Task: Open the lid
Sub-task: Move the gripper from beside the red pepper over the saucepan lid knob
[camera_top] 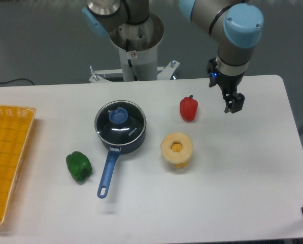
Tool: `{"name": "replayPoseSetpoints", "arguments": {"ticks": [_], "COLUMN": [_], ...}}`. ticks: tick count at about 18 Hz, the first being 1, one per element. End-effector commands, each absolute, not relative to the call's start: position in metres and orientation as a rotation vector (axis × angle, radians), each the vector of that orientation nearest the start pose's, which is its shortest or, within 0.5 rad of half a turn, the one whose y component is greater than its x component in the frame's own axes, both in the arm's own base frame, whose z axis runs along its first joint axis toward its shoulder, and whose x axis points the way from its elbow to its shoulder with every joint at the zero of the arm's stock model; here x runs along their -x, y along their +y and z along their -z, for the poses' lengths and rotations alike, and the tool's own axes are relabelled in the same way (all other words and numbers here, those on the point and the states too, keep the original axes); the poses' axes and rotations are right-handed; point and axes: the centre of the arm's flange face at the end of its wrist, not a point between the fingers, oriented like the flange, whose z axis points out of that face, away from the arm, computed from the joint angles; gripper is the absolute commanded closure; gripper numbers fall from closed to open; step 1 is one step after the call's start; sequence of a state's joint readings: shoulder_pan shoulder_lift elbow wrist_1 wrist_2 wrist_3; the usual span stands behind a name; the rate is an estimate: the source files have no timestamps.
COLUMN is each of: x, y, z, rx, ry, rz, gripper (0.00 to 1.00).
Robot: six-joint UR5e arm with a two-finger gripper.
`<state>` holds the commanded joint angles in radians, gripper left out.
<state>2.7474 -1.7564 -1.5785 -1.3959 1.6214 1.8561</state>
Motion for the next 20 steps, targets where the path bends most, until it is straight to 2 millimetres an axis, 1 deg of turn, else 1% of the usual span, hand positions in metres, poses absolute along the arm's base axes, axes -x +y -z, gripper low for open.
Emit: {"name": "replayPoseSetpoints", "arguments": {"ticks": [2, 3, 6, 8, 10, 11, 12, 14, 16, 18, 20], "x": [0.468, 0.465, 0.462, 0.451, 0.440, 0.437, 0.435, 0.431, 0.429, 0.424, 0.415], "y": [0.334, 0.339, 0.345, 0.358, 0.367, 0.367, 0.367, 0.365, 0.366, 0.371, 0.371], "z": [-0.403, -0.402, -0.402, -0.400, -0.391, -0.383, -0.379, -0.376, -0.376, -0.375, -0.364], "rx": [3.011, 3.007, 3.023, 3.038, 3.057, 3.072, 3.081, 3.088, 3.110, 3.111, 3.120], "ry": [1.068, 1.079, 1.033, 1.020, 0.953, 0.899, 0.866, 0.845, 0.765, 0.703, 0.587], "rz": [0.027, 0.029, 0.022, 0.022, 0.043, 0.069, 0.078, 0.092, 0.092, 0.101, 0.145], "gripper": [0.00, 0.00, 0.00, 0.00, 0.00, 0.00, 0.00, 0.00, 0.00, 0.00, 0.00]}}
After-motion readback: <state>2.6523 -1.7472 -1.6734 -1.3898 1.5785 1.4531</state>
